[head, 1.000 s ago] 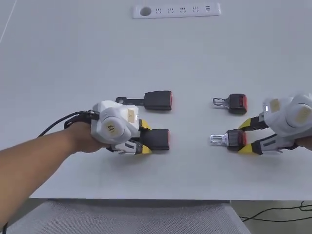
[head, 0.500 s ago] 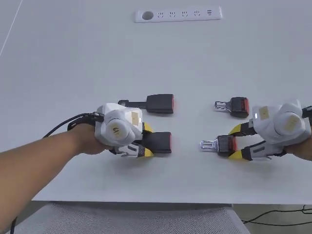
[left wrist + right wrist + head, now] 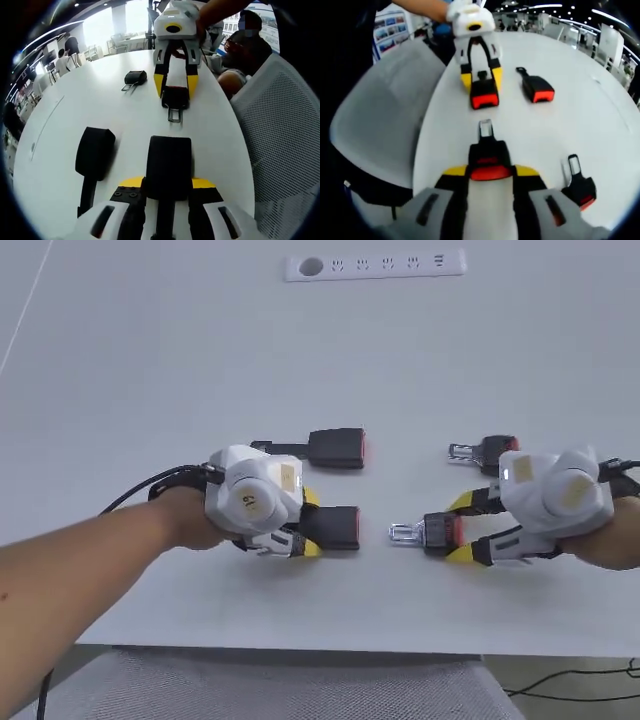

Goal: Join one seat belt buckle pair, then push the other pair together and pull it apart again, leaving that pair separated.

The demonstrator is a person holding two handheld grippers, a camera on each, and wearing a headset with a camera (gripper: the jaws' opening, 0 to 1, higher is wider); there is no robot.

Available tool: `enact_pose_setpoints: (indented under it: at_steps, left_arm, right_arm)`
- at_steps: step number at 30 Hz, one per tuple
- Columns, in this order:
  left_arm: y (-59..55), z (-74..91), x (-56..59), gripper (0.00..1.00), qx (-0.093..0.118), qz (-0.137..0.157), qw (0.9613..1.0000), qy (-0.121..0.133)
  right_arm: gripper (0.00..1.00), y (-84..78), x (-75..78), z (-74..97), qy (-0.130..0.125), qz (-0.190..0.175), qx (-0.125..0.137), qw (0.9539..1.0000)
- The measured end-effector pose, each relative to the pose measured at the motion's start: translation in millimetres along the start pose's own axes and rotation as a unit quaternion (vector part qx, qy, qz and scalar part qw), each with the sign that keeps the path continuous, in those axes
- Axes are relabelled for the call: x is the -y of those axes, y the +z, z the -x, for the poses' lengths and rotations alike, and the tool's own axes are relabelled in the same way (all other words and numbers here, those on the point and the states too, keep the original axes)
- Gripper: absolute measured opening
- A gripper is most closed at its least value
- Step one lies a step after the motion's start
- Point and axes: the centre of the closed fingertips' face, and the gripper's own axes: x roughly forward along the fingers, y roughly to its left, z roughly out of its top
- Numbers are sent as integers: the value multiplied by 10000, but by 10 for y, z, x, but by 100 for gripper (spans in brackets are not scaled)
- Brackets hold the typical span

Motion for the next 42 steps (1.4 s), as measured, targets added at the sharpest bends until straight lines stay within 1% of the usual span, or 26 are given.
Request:
enact_pose_setpoints:
  at_steps: [6,11,15,21,22,26,29,33,34,36,39,42]
  left_arm:
    - [4,0,-1,34,-20,-6,10000,-14]
    - [-3,-6,-9,34,-34,-19,10000,-26]
    - [-5,-8,-11,34,-47,-30,10000,-36]
    - [-3,-3,-20,34,-56,-19,10000,-43]
    - [-10,-3,-21,34,-79,-52,9999,-52]
    - [-16,-9,-27,34,-90,-34,9999,-67]
    - [-11,-7,-16,34,-107,-60,9999,-67]
    - [-15,-10,-13,34,-112,-36,9999,-62]
    - [-13,-11,-9,34,-139,-66,9999,-63]
    - [-16,-8,-4,34,-162,-80,9998,-86]
    - [-12,-7,0,34,-167,-100,9998,-88]
    - [-1,-7,6,34,-178,-162,9996,-110]
  right_arm:
    - [33,124,18,-95,26,21,171,9998]
    - [33,184,54,-191,29,10,219,9998]
    - [33,241,71,-235,53,28,254,9997]
    - [33,353,73,-326,8,-55,404,9992]
    - [33,356,71,-323,3,-13,386,9993]
    - [33,375,51,-320,-1,-33,404,9992]
    - [34,442,37,-361,-98,-122,418,9990]
    - [33,460,55,-382,-157,-166,425,9988]
    - [33,475,60,-396,-156,-181,439,9988]
    - [33,488,60,-406,-161,-143,387,9990]
    - [33,498,57,-425,-144,-145,388,9990]
    - [33,558,49,-477,-141,-145,388,9990]
